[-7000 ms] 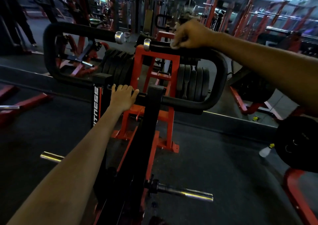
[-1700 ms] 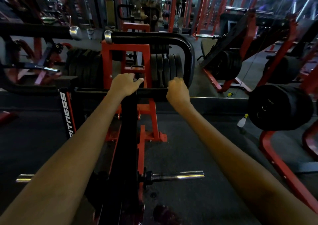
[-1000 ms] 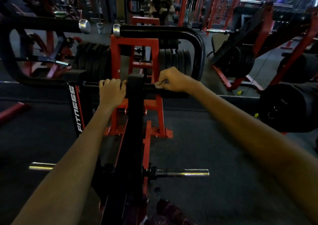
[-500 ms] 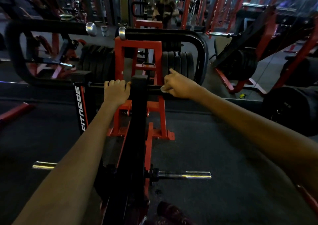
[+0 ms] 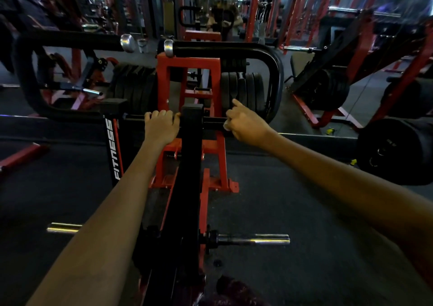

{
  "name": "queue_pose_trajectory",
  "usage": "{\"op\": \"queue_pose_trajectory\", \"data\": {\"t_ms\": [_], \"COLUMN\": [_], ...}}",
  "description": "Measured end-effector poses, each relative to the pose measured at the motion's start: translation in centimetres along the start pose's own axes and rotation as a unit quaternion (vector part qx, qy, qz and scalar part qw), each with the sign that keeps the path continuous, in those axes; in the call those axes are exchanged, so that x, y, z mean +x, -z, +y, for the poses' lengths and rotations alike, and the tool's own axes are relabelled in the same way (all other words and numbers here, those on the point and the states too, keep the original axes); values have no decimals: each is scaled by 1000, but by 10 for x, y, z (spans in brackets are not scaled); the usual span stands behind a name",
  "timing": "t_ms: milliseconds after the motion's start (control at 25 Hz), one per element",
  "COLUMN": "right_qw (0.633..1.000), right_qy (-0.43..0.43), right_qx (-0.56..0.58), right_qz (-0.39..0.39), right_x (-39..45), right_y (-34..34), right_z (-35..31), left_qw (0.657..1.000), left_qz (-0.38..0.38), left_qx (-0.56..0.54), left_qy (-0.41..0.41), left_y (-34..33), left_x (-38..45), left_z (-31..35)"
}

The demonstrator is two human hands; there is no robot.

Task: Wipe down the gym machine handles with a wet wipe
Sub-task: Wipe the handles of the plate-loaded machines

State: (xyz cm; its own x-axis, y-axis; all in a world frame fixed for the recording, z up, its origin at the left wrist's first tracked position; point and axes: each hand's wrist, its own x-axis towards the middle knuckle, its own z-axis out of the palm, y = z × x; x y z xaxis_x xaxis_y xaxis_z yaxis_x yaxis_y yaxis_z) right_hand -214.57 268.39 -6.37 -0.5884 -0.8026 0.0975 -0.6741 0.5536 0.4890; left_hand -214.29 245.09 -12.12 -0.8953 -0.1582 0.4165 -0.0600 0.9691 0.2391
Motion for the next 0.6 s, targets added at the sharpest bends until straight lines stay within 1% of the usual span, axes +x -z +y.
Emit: {"op": "queue_pose_trajectory", "data": {"t_ms": [40,80,120,160,200,240,280,320,360,400,480,560,600], "right_qw": [998,996,995,997,998,996,994,993,993,988,984,985,987], "right_qy": [-55,-81,-92,-79,-54,-20,9,17,17,19,3,-37,-63], "right_qx": [-30,-24,7,17,15,21,0,-18,-19,-23,-16,-2,13], "right_qz": [-28,-26,-32,-11,25,84,105,118,120,151,177,170,146], "right_x": [4,11,19,27,30,34,29,19,7,-3,-24,-37,-36], "right_y": [5,7,12,9,9,1,-5,-12,-16,-23,-30,-29,-26], "right_z": [-1,-5,-16,-28,-39,-43,-42,-37,-31,-24,-5,6,4], "left_qw": [1000,1000,1000,1000,1000,1000,1000,1000,1000,1000,1000,1000,999], "left_qz": [5,9,9,7,4,-1,-6,-9,-10,-9,-6,-26,-43], "left_qx": [-3,-4,-3,-1,1,2,1,2,4,6,6,8,8], "left_qy": [2,6,8,8,6,3,1,-1,-2,-2,-1,8,15], "left_y": [-1,-1,-1,0,0,2,3,4,4,3,3,5,5], "left_x": [0,0,0,-1,0,0,1,1,1,0,0,3,4], "left_z": [1,1,1,1,0,0,-1,-1,-1,-1,0,1,1]}}
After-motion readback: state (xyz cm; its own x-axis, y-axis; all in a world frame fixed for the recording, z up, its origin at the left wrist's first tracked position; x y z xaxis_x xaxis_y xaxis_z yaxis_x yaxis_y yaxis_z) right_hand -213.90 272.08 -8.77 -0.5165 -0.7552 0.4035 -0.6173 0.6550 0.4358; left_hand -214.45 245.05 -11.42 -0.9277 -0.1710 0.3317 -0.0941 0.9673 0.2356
